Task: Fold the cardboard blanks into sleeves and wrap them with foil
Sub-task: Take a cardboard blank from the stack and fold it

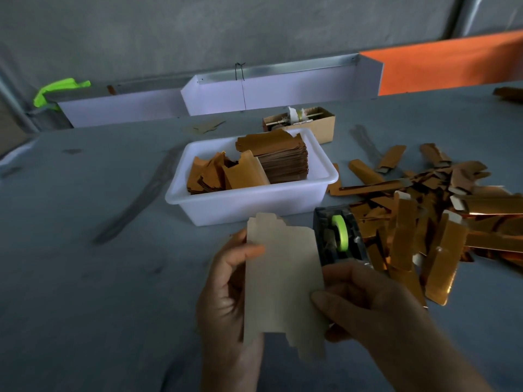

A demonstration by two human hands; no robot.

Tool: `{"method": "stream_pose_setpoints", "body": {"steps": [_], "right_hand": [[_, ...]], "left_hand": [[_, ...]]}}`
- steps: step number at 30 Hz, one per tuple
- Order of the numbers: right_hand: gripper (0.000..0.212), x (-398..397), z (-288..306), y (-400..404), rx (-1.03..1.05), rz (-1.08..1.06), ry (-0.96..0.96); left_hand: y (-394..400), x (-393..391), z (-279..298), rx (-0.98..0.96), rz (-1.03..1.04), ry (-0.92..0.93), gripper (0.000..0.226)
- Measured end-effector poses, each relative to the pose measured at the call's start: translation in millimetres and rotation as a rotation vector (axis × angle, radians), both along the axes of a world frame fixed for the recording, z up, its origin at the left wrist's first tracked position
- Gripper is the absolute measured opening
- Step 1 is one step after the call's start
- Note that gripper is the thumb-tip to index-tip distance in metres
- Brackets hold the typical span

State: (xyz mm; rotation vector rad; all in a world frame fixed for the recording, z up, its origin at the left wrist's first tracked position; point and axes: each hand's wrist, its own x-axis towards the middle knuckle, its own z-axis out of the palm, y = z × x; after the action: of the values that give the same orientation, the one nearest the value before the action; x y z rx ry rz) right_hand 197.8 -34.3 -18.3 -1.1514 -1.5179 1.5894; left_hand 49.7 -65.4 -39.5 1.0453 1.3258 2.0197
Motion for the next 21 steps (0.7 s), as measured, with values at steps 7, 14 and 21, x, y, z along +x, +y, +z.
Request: {"method": "stream_pose_setpoints", "body": {"steps": [7,14,21], "right_hand": [[0.014,-3.3,-4.4,-1.7,0.063,-0.053,-0.048],[0.012,-4.2,-7.3,-6.2,0.187,-0.086,-0.157],[0.02,-3.8,-5.7,-10.7,0.402,-0.15,-0.285]], "left_hand": [[-7.1,-3.4,13.4,-0.35,-0.422,-0.554,0.046],[-4.8,3.5,11.3,-0.457,-0.17,-0.12,0.039],[-3.7,8.9,10.0,-0.473,-0.126,-0.11,0.01]]}}
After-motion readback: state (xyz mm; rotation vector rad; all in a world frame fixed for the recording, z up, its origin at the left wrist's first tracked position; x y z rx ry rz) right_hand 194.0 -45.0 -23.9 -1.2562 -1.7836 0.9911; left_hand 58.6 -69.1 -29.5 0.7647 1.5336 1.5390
